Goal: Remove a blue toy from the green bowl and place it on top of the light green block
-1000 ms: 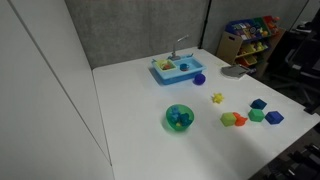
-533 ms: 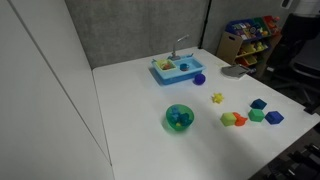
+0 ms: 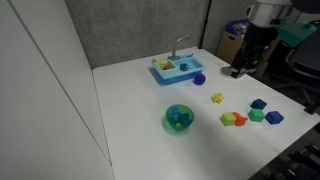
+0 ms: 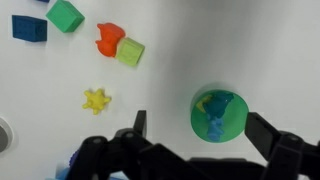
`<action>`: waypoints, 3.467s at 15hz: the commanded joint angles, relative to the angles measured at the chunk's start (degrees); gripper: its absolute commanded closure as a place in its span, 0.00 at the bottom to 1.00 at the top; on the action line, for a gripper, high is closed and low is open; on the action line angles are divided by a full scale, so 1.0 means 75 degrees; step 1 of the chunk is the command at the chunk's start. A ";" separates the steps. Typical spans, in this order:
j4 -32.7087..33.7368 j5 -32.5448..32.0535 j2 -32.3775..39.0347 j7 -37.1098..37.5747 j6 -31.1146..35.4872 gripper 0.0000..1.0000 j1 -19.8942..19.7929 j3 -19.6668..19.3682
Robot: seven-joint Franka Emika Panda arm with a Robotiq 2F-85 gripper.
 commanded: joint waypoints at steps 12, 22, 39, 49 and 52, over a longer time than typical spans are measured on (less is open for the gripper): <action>0.0999 0.0415 0.1847 0.0009 0.0643 0.00 0.0227 0.0095; 0.1928 0.0262 0.3031 -0.0160 0.0742 0.00 0.0630 0.0355; 0.3476 0.0104 0.5804 -0.0162 0.1950 0.00 0.0822 0.0311; 0.3444 0.0371 0.6413 -0.0538 0.2748 0.00 0.0597 0.0584; 0.3453 0.0363 0.6535 -0.0831 0.3078 0.00 0.0499 0.0718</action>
